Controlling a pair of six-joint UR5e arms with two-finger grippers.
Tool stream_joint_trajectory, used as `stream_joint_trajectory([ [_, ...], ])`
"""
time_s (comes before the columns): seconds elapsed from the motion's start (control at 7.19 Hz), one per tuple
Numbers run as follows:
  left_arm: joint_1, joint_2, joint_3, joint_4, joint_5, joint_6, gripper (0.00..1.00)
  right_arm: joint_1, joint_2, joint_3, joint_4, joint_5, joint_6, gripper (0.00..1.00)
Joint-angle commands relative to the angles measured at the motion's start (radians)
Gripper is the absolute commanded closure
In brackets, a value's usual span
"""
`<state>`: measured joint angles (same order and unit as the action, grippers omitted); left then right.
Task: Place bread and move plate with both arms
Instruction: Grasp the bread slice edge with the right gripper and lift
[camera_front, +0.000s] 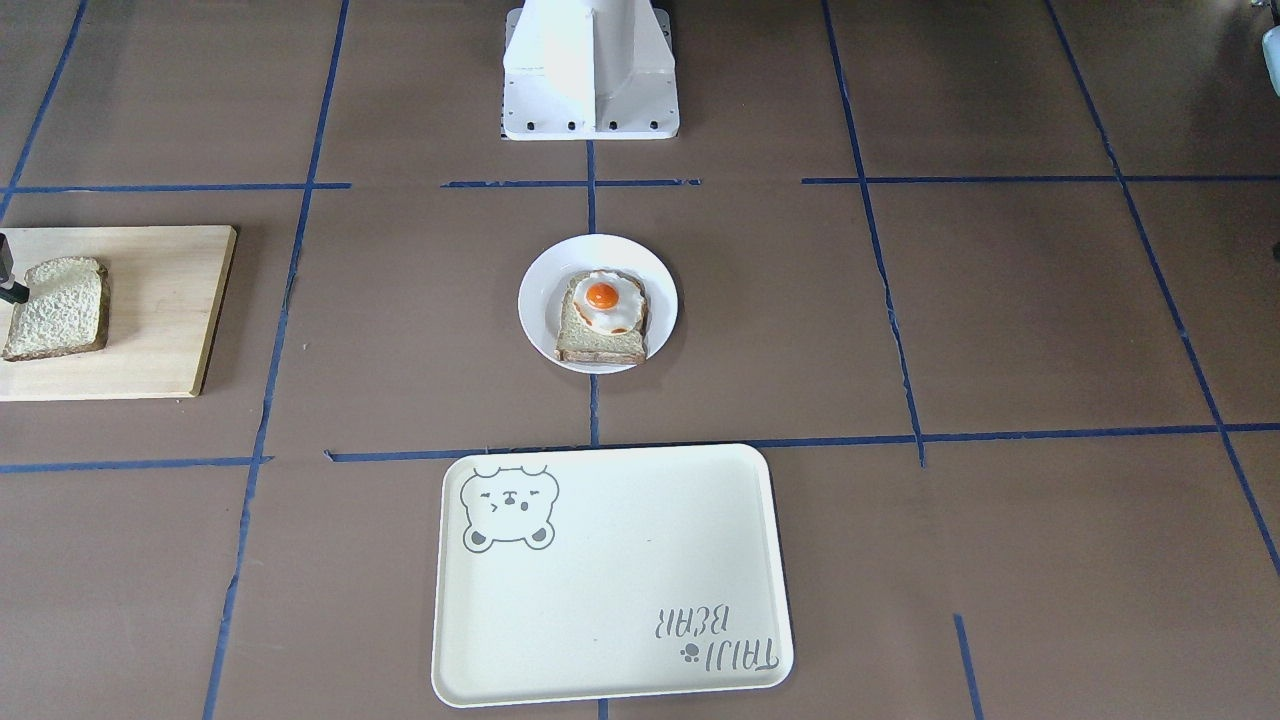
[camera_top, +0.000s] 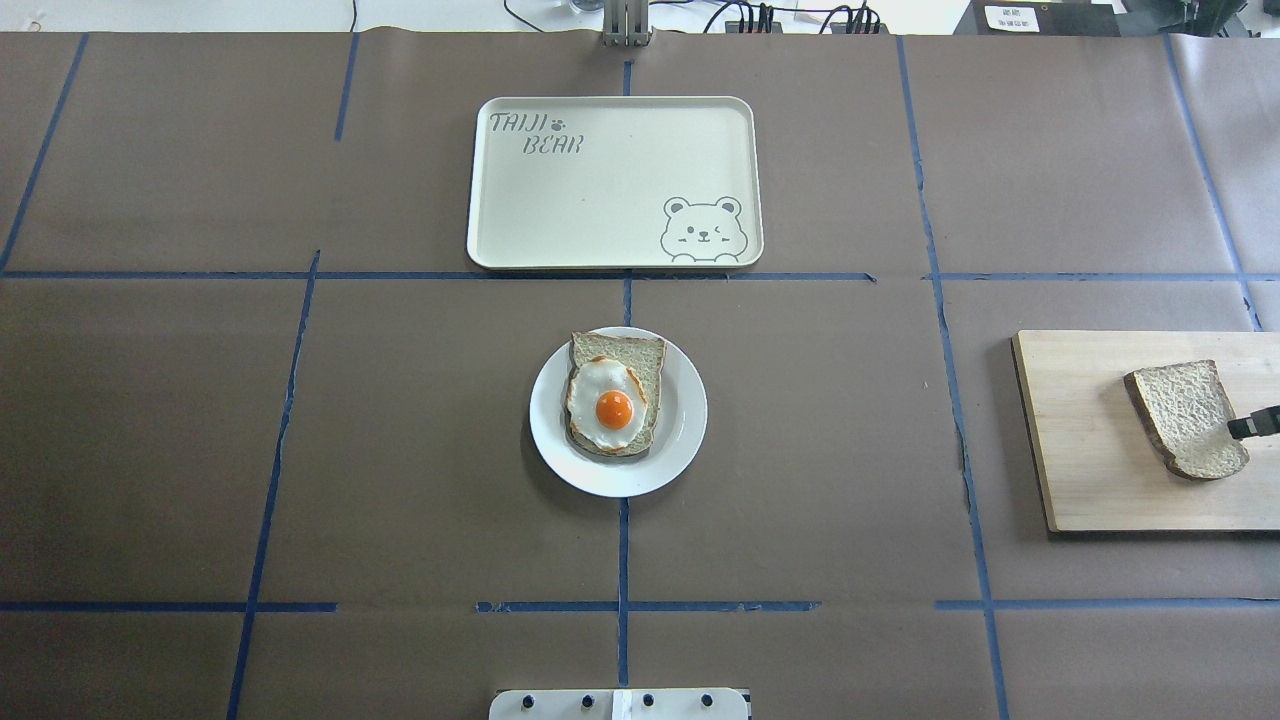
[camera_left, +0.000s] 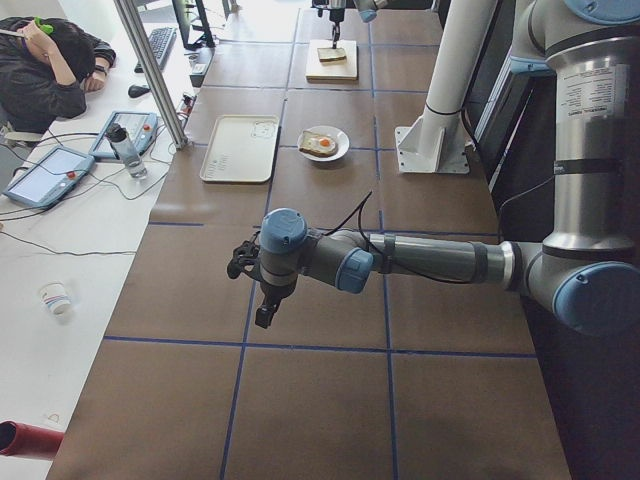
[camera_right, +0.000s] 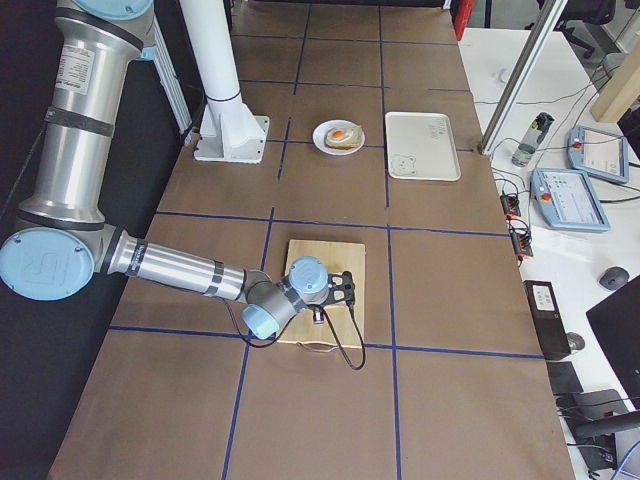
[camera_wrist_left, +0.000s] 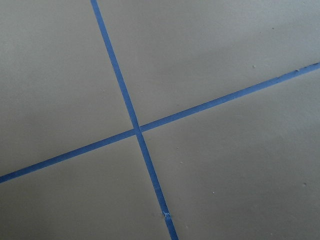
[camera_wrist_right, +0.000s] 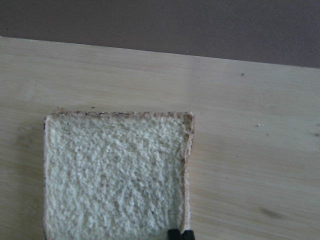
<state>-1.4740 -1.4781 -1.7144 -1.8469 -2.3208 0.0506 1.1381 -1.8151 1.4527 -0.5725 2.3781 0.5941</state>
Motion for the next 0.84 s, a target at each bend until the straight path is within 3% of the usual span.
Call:
stream_joint_trajectory([
  [0.0, 0.0, -0.001, -0.001, 0.0, 0.0, 0.0, 0.0, 0.0, -0.001, 0.005, 0.0, 0.001, 0.001, 1.0],
  [0.28, 0.003, -0.002, -0.001, 0.0, 0.0, 0.0, 0.0, 0.003, -0.003, 0.038, -0.001, 0.018, 0.007, 1.0],
  [0.7, 0.003, -0.002, 0.001, 0.0, 0.0, 0.0, 0.0, 0.077, 0.017, 0.113, -0.012, 0.168, 0.05, 1.0],
])
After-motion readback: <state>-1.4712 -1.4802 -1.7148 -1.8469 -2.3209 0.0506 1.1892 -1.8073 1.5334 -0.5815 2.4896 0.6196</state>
